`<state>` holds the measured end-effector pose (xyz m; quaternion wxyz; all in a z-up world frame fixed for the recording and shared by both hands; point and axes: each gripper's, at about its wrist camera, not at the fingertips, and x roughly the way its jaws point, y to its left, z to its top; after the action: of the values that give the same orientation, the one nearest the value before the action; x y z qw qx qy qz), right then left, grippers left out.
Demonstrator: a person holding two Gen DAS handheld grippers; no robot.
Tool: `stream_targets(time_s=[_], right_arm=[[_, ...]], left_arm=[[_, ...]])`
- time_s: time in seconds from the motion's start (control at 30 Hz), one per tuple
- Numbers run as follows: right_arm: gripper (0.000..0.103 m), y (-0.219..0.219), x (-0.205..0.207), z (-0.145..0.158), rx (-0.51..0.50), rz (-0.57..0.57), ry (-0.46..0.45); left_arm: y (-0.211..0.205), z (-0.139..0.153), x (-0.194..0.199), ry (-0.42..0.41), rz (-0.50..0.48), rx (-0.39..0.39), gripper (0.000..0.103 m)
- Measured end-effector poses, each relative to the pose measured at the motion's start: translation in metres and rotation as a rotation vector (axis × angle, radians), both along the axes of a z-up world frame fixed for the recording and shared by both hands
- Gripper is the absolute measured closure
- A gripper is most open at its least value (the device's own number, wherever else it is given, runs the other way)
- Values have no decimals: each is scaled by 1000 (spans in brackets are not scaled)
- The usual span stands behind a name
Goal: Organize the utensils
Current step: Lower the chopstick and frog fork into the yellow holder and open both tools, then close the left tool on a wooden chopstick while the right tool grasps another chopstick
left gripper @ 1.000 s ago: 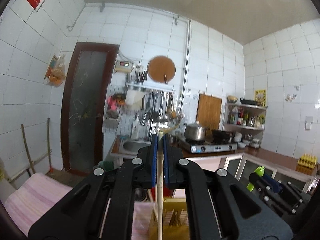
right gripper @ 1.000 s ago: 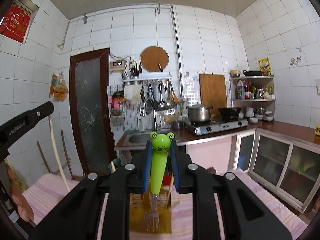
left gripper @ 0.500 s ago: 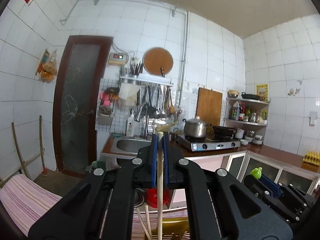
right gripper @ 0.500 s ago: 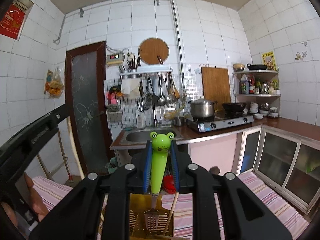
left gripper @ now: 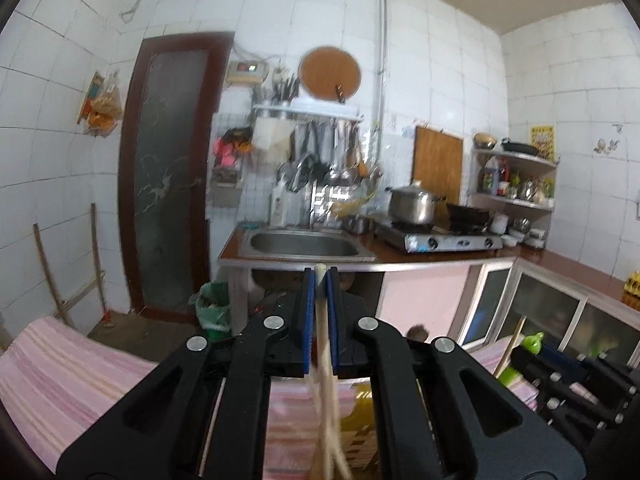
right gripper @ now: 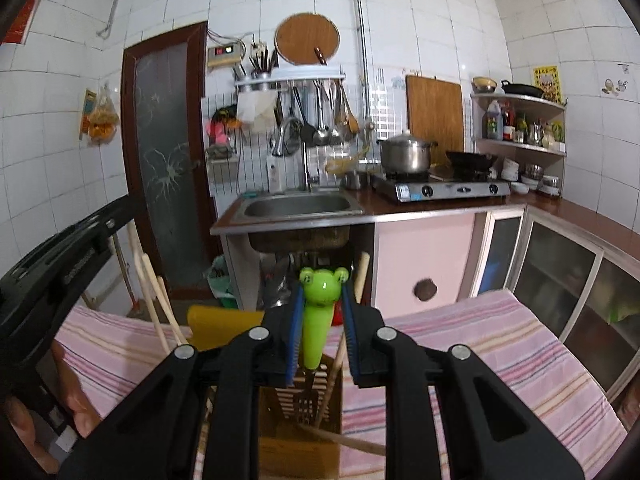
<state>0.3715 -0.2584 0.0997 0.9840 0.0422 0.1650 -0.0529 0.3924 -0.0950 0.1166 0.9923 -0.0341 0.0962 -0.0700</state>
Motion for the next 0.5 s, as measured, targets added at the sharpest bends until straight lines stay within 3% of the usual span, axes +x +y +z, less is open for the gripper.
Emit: stream_targets(time_s=[0.03,0.07,0.1,0.13,0.17,0.27,0.33,0.5], right_arm=[[68,-2,-1,0,-5,-11,9],[52,-5,-6,2,-8,-25,10],[47,-8,-9,5,-8,-32,7],[46,-9,-14,9,-10,-38,5],[46,-12,-22,13,-17,-45,10],[39,-19,-44,24,-21,-57,12],[34,-21,-61,28,-20,-50,11],[33,-14,-98,16,-26,-32,65]], left_arm=[[3,0,-2,13,6,6,87],[7,0,-5,27,10,10,69],[14,2,-11,40,20,8,57],[20,4,-18,44,32,5,36],[25,7,-24,43,41,4,24],[44,14,-47,67,60,13,7],[55,14,-61,109,40,15,5],[77,-3,-88,219,40,28,5]])
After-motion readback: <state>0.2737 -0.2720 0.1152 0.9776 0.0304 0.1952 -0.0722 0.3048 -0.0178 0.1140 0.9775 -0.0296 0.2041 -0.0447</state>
